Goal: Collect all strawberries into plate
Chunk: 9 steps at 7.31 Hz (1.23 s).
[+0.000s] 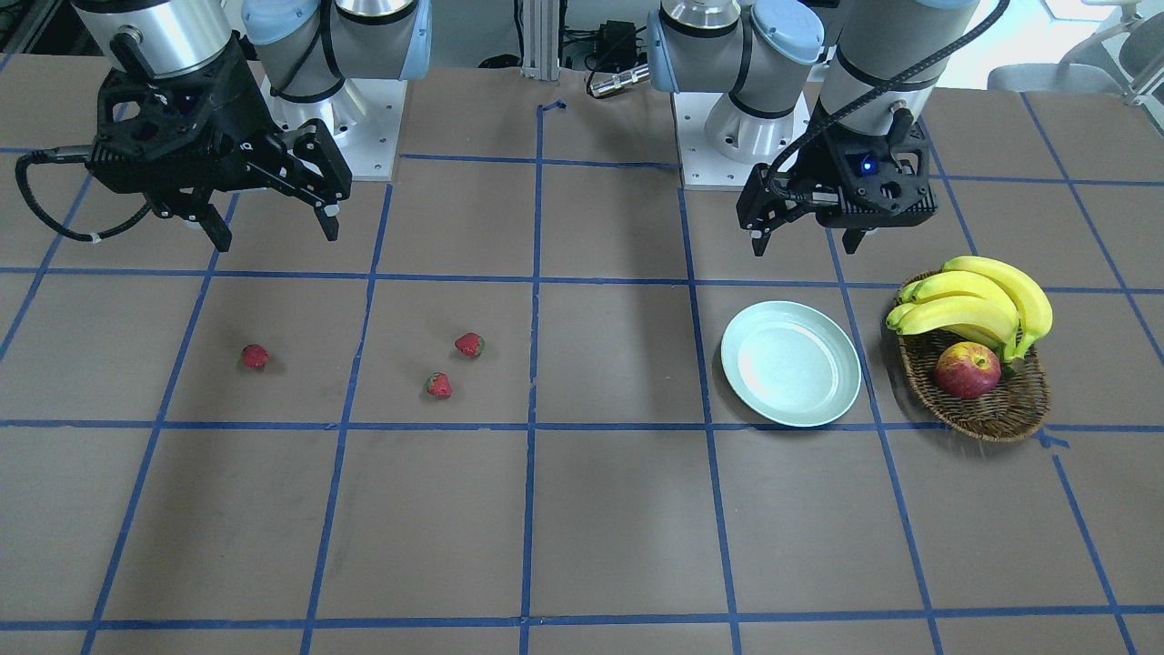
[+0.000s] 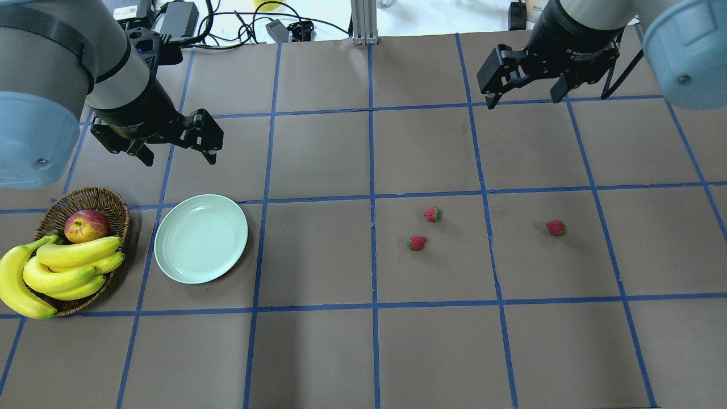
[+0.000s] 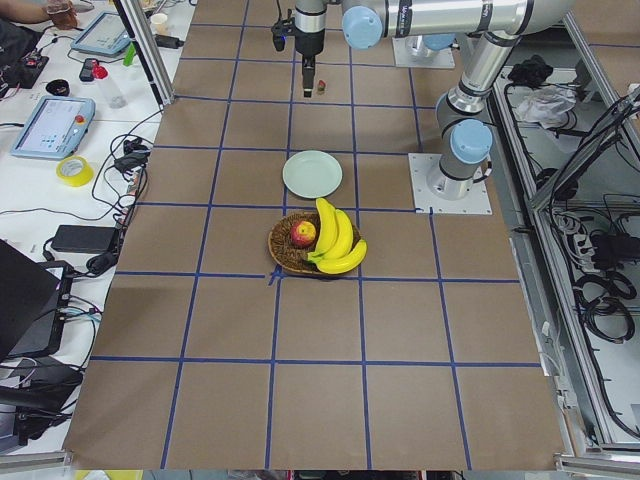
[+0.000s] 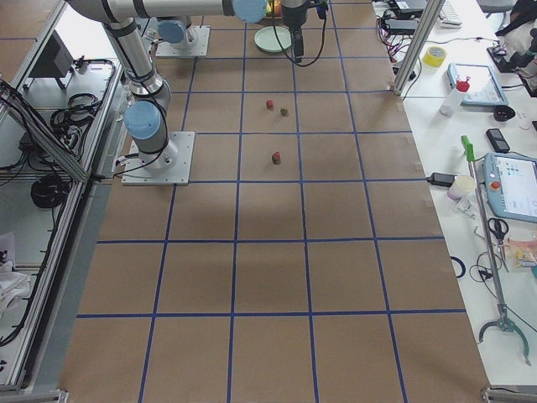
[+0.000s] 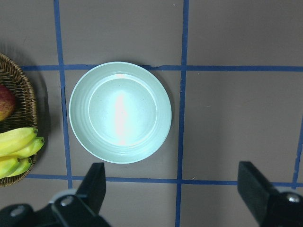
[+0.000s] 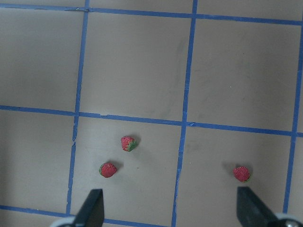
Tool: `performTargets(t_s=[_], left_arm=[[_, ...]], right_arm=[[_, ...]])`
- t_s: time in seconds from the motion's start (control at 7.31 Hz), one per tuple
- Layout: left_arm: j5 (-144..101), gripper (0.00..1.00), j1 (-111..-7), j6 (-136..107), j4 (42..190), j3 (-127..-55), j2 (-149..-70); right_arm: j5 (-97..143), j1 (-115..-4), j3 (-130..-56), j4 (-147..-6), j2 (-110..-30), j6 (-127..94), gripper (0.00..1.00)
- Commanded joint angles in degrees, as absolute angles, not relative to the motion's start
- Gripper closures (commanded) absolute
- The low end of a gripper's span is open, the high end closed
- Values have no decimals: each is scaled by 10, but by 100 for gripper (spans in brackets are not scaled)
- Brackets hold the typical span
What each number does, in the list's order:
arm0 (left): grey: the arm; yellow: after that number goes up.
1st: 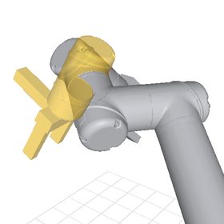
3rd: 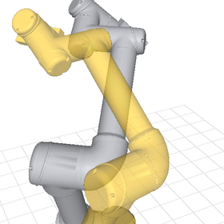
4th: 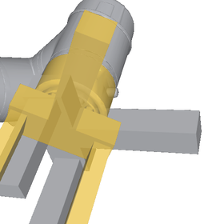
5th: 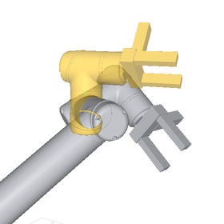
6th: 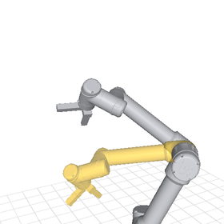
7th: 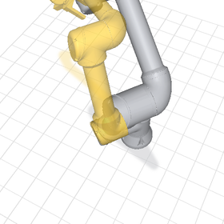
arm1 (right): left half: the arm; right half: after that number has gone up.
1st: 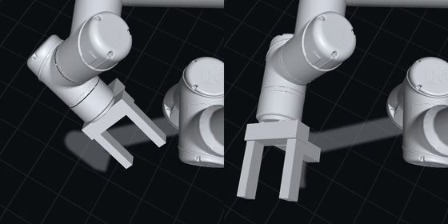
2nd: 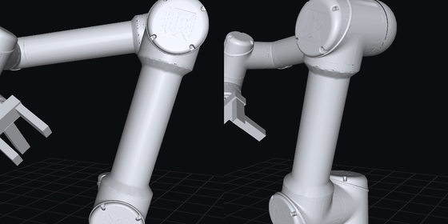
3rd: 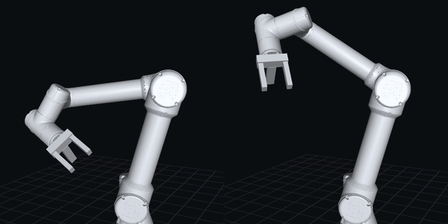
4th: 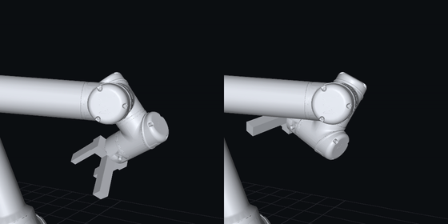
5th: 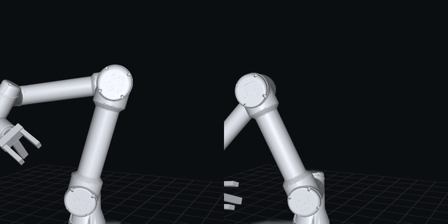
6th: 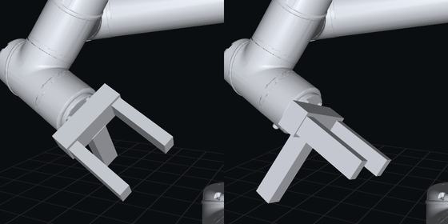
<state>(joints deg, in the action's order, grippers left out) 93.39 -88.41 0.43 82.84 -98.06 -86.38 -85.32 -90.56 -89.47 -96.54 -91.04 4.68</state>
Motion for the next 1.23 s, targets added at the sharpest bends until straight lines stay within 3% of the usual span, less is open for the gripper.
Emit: performTargets(t_s=[0.0,1.09], left_arm=[[934,0,-884,5,826,-982,-863],[926,0,-885,6,830,-982,-860]], right_arm=[[-852,-904,-895,-967,-910,45,0],[-848,-920,-902,-966,-900,-15,0]])
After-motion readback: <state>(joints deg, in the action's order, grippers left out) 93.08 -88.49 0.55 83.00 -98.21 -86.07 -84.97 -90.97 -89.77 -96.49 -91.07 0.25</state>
